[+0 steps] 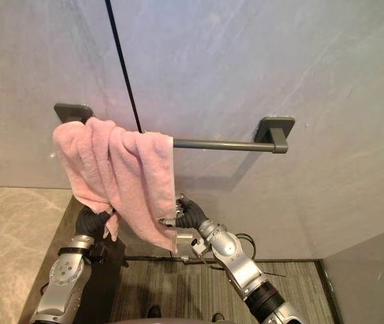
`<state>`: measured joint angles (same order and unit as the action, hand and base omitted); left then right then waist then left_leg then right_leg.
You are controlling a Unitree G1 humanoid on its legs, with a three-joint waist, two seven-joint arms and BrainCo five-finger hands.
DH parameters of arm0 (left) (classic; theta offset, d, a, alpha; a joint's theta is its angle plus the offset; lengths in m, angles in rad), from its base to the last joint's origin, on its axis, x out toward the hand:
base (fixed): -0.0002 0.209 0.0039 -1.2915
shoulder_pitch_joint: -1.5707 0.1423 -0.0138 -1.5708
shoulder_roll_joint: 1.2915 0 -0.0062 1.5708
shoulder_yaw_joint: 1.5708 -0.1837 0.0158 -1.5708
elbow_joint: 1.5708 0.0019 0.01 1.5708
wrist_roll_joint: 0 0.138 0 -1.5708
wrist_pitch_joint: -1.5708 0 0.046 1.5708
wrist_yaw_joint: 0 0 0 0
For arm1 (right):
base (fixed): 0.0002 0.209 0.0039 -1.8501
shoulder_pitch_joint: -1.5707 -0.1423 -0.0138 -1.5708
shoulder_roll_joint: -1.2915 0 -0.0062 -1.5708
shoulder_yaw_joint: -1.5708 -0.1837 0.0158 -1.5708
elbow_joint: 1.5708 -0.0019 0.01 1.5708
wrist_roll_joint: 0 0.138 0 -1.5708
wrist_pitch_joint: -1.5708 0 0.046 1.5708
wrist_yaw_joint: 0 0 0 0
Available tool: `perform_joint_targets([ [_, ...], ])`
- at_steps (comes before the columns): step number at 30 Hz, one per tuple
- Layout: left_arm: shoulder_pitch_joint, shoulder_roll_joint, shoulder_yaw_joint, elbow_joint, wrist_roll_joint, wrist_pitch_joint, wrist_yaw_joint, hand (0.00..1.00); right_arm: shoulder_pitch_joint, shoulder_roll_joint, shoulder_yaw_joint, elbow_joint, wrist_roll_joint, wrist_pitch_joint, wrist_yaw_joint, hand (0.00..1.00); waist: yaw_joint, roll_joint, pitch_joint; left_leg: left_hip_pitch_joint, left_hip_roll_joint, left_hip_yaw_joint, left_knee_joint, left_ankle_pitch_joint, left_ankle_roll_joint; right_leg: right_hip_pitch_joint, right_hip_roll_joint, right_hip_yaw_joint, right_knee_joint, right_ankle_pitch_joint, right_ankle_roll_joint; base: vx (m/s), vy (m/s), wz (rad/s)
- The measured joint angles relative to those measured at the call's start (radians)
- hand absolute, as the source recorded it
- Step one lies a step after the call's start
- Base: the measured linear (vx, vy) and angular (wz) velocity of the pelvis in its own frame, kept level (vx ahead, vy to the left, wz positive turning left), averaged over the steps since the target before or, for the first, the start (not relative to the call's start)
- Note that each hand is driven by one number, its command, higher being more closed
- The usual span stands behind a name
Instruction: Organize washtable
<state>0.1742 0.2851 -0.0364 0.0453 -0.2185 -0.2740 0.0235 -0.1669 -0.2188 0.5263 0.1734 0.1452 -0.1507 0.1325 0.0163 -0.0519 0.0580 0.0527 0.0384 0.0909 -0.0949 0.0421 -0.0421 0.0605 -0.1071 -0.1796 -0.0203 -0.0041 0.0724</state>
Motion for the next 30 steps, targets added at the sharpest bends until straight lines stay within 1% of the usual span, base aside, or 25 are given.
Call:
perform_joint_targets([
  [5,0.000,-0.003,0.000,0.000,-0.007,0.000,0.000,1.00,0.000,0.001,-0.008,0.004,0.000,0.000,0.000,1.00,0.001,-0.007,-0.005,-0.010,0.000,-0.001,0.000,0.001,0.000,-0.009,0.000,0.001,0.001,0.000,0.000,0.00,0.000,0.00],
  [14,0.000,-0.007,0.002,0.000,-0.006,0.000,-0.001,1.00,0.003,0.007,-0.039,0.003,-0.013,0.000,0.001,1.00,0.000,-0.007,-0.005,-0.008,0.001,0.004,0.000,0.001,-0.001,-0.010,0.001,0.007,0.001,0.000,0.000,0.00,-0.001,0.00],
  [18,0.000,-0.009,0.015,-0.005,-0.006,0.000,0.001,1.00,0.022,0.005,-0.104,-0.002,-0.020,0.000,-0.002,1.00,0.000,-0.007,-0.005,-0.007,0.001,0.008,0.000,0.000,-0.001,-0.012,0.000,0.009,0.001,0.000,0.000,0.00,0.000,-0.01],
  [20,0.000,-0.027,0.039,-0.022,-0.006,0.000,0.000,1.00,0.033,0.006,-0.138,-0.009,-0.021,0.000,-0.005,1.00,0.000,-0.007,-0.005,-0.006,0.000,0.011,0.000,0.000,-0.001,-0.012,0.000,0.011,0.002,0.000,0.000,0.00,0.000,-0.02],
  [21,0.001,-0.044,0.058,-0.040,-0.007,0.000,0.003,1.00,0.055,0.005,-0.166,-0.034,-0.021,0.000,-0.015,1.00,0.000,-0.007,-0.005,-0.005,-0.001,0.011,0.000,0.000,0.000,-0.012,0.000,0.011,0.003,0.000,0.000,0.00,0.000,0.00],
  [24,0.002,-0.049,0.083,-0.055,-0.007,-0.003,0.003,1.00,0.089,0.005,-0.229,-0.084,-0.021,-0.002,-0.030,1.00,-0.001,-0.007,-0.005,-0.003,-0.001,0.014,0.000,0.000,-0.001,-0.013,-0.001,0.013,0.005,0.000,0.000,0.00,0.000,0.00],
  [28,0.004,-0.059,0.091,-0.069,-0.007,-0.003,0.002,1.00,0.117,0.005,-0.308,-0.090,-0.021,-0.004,-0.048,1.00,-0.002,-0.007,-0.005,0.002,-0.001,0.016,-0.001,0.000,0.000,-0.015,-0.002,0.014,0.007,0.000,0.001,0.00,0.000,-0.01],
  [30,0.006,-0.076,0.098,-0.080,-0.007,-0.005,0.000,1.00,0.137,0.005,-0.334,-0.121,-0.021,-0.005,-0.051,1.00,-0.002,-0.006,-0.004,0.004,-0.002,0.018,-0.001,0.000,-0.001,-0.015,-0.002,0.015,0.006,-0.001,0.001,0.00,0.000,0.00],
])
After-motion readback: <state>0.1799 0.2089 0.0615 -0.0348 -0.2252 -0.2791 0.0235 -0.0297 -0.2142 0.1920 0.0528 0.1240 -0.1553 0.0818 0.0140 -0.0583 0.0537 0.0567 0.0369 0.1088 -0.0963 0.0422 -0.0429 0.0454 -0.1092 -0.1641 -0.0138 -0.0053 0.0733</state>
